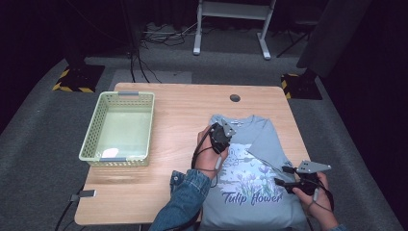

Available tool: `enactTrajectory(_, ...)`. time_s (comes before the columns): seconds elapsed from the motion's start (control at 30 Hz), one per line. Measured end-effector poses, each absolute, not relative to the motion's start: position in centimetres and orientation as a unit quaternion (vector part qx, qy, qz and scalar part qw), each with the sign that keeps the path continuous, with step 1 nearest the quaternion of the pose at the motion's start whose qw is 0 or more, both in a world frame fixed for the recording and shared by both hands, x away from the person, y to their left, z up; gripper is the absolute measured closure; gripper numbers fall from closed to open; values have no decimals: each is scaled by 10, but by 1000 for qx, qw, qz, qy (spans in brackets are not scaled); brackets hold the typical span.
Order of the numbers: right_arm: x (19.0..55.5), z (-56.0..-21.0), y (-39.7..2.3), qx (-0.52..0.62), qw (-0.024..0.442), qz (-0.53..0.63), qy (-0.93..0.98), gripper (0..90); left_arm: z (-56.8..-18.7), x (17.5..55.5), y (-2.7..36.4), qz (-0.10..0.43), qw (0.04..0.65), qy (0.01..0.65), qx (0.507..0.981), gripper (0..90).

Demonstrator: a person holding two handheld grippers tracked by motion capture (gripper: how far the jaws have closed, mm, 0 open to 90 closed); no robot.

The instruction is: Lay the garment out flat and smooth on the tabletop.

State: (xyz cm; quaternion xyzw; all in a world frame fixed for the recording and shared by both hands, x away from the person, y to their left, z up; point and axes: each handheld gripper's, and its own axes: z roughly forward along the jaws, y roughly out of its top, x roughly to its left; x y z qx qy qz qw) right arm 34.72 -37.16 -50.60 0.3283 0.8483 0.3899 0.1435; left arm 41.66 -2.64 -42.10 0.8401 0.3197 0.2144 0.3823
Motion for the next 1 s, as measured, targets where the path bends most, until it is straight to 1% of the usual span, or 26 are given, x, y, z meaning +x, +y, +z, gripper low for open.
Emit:
enactTrajectory(0.07, 347, -506, -371, 329, 144, 390, 848, 338, -419, 416, -23, 217, 383, 322, 838, 846)
enactTrajectory(0.3, 347, -506, -371, 329, 145, 389, 848, 338, -409, 416, 14, 240, 376, 353, 822, 846)
enactTrajectory(0.37, 347, -506, -371, 329, 145, 389, 848, 338, -409, 416, 19, 244, 374, 356, 821, 846)
enactTrajectory(0.5, 347, -506, -371, 328, 146, 388, 849, 338, -410, 414, 48, 262, 356, 382, 812, 845)
enactTrajectory(0.57, 347, -506, -371, 328, 146, 388, 849, 337, -415, 411, 60, 271, 341, 406, 803, 832)
enactTrajectory(0.6, 347, -506, -371, 328, 146, 388, 849, 337, -418, 409, 65, 274, 334, 420, 798, 801)
enactTrajectory(0.63, 347, -506, -371, 328, 146, 388, 849, 338, -418, 409, 65, 274, 334, 420, 798, 749)
enactTrajectory(0.67, 347, -506, -371, 328, 145, 388, 849, 337, -424, 403, 75, 271, 340, 448, 781, 677)
enactTrajectory(0.77, 347, -506, -371, 328, 146, 388, 849, 337, -429, 397, 81, 264, 348, 464, 770, 492)
enactTrajectory(0.9, 347, -506, -371, 328, 145, 388, 849, 338, -433, 385, 81, 258, 362, 461, 768, 429)
enactTrajectory(1.0, 347, -506, -371, 328, 145, 388, 849, 337, -432, 382, 78, 258, 370, 452, 770, 430)
